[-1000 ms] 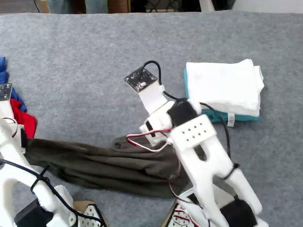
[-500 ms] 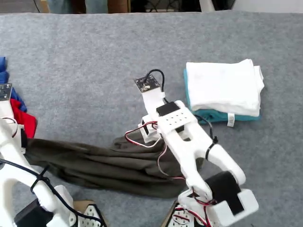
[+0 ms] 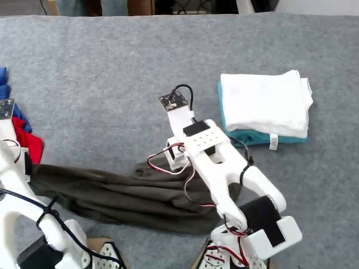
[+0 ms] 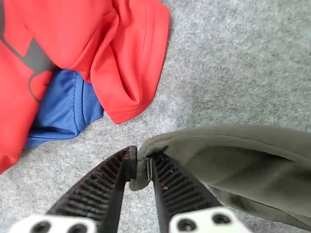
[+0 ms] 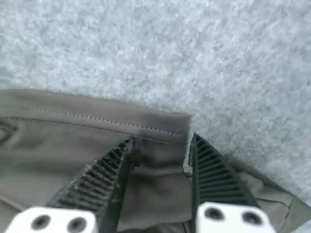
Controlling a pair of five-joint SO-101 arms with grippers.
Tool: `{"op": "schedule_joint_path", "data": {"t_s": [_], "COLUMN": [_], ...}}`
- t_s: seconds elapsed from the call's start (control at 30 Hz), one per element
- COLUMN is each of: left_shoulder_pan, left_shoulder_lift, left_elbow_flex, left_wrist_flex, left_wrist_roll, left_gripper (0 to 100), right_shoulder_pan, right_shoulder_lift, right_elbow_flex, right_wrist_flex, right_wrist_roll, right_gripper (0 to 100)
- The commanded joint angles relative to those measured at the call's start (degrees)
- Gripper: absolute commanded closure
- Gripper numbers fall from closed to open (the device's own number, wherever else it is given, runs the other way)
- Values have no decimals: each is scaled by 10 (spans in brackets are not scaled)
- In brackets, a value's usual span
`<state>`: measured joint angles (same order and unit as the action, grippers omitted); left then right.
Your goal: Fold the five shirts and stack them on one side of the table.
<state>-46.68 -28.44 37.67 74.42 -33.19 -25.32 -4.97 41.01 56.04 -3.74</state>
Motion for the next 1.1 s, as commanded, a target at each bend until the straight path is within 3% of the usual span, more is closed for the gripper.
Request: {"op": "schedule_joint_path", "data": {"t_s": [0.0,0.43,0.83,1.0,1.07], "left_shoulder_pan": [-5,-5,-5,-5,-5], "left_shoulder_lift": [-11,-11,-11,-12,-12], "left_elbow_flex": [-24,-24,-24,-24,-24], "left_wrist_flex": [0,2,2,2,1], "left_wrist_roll": [-4,-4,-4,-4,-4], "left_gripper": [970,970,970,970,970], "right_shoulder_pan": [8,8,8,8,8], "right_shoulder_lift": [0,30,103,106,107], "right_elbow_flex": [-25,9,-56,-56,-53], "right_wrist_flex": [-8,-75,-20,-20,-26], "right_wrist_roll": [-5,-5,-5,-14,-53], "right_gripper": [817,818,823,985,975]}}
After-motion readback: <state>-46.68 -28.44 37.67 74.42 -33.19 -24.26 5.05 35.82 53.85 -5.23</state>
